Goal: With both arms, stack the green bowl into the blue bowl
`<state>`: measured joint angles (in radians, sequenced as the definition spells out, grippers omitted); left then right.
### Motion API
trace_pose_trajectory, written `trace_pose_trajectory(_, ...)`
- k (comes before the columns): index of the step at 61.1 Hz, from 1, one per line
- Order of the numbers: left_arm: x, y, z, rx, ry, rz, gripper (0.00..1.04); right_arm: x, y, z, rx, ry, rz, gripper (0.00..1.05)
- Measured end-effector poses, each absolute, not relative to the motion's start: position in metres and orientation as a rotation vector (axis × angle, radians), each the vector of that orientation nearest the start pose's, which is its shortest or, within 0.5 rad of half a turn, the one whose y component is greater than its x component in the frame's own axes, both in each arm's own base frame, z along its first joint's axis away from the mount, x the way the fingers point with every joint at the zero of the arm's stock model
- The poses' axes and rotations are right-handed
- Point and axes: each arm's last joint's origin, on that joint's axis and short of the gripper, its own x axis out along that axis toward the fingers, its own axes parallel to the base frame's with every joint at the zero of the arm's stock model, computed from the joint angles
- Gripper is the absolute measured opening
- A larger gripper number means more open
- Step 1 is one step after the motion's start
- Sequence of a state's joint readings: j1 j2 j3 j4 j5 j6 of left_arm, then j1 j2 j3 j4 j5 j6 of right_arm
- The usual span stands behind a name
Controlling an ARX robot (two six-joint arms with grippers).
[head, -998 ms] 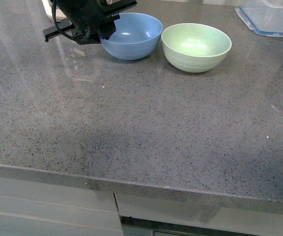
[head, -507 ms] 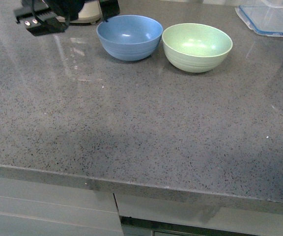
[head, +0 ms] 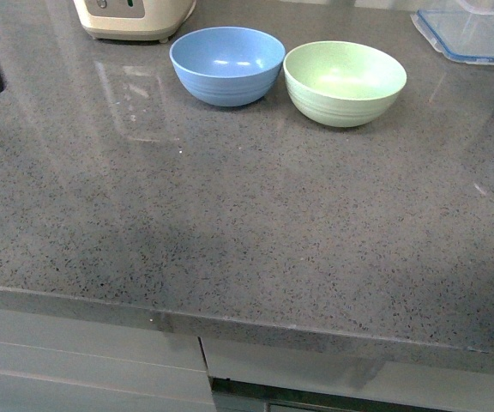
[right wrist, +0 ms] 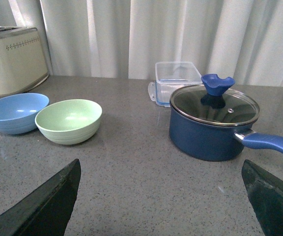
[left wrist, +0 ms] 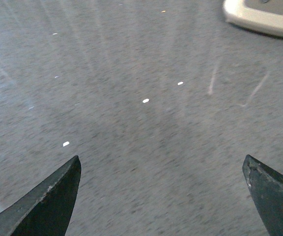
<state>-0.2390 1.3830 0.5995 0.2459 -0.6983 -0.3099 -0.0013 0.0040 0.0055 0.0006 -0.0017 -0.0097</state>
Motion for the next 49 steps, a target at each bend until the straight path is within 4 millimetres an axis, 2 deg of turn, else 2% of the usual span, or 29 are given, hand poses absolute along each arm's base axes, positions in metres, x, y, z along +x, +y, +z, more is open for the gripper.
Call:
trace_pose_trajectory(4,0.242,-0.041,0.180,-0.047,0.414,0.518,0.98,0.098,0.000,0.165,-0.010,-0.002,0.000,0.95)
trace_pose_trajectory(16,0.242,-0.041,0.177,-0.047,0.413,0.476,0.97,0.098,0.000,0.165,-0.010,-0.002,0.000,0.95)
trace_pose_trajectory(20,0.240,-0.037,0.169,-0.096,0.305,0.261,0.86,0.098,0.000,0.165,-0.010,-0.002,0.000,0.95)
trace_pose_trajectory(23,0.230,-0.034,0.164,-0.077,0.213,0.109,0.77,0.098,0.000,0.165,-0.010,-0.002,0.000,0.95)
trace_pose_trajectory(28,0.216,-0.030,0.168,-0.055,0.068,0.002,0.63,0.098,0.000,0.165,-0.010,-0.002,0.000,0.95)
trace_pose_trajectory(33,0.205,-0.024,0.176,-0.037,0.002,-0.005,0.49,0.098,0.000,0.165,-0.010,-0.002,0.000,0.95)
trace_pose_trajectory(44,0.184,-0.016,0.159,-0.015,0.028,-0.004,0.16,0.098,0.000,0.165,-0.010,-0.002,0.000,0.95)
trace_pose_trajectory(49,0.176,-0.013,0.161,-0.013,0.018,-0.006,0.04,0.098,0.000,0.165,-0.010,-0.002,0.000,0.95)
